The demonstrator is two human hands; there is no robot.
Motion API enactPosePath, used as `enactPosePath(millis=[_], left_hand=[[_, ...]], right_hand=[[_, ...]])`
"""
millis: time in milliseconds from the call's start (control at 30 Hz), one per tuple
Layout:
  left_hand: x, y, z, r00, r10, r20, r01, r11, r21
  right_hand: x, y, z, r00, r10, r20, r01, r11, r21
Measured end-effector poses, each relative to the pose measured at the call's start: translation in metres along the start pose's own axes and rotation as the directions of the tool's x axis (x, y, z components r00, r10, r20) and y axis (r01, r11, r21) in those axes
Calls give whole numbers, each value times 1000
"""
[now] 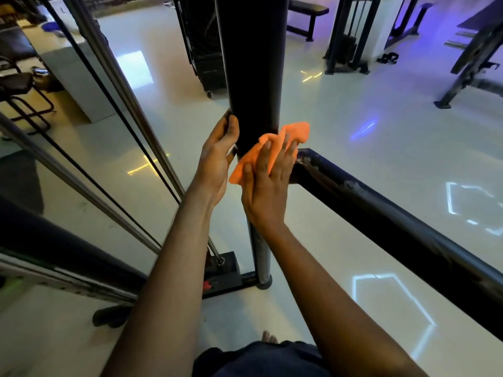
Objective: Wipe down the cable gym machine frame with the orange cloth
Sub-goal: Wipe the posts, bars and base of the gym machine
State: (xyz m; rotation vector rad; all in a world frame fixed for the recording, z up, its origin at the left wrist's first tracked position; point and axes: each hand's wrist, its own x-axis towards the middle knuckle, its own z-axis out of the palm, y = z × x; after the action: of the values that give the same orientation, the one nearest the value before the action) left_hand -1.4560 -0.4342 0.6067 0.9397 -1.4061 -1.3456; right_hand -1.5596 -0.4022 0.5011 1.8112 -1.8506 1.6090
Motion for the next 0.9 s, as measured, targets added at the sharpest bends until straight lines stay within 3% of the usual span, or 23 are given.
enactPosePath(millis=[133,300,567,667,900], left_hand=[[-3,-12,1,999,-21,24,21,1000,5],[-9,-28,3,998,-57,1,57,998,19],[-11,-47,0,990,-138,-28,139,988,73],[-10,-54,-2,988,-152,-1,152,986,63],[-8,-69,-8,984,-180,16,178,981,73]], right_hand=[[-46,35,11,996,-23,89,29,997,-67],[-99,56,18,953,142,267,-101,982,-161],[-62,37,14,990,107,91,-88,976,-199],[-58,47,16,995,48,86,-33,986,-166],[-86,60,30,980,131,150,-98,973,-211]])
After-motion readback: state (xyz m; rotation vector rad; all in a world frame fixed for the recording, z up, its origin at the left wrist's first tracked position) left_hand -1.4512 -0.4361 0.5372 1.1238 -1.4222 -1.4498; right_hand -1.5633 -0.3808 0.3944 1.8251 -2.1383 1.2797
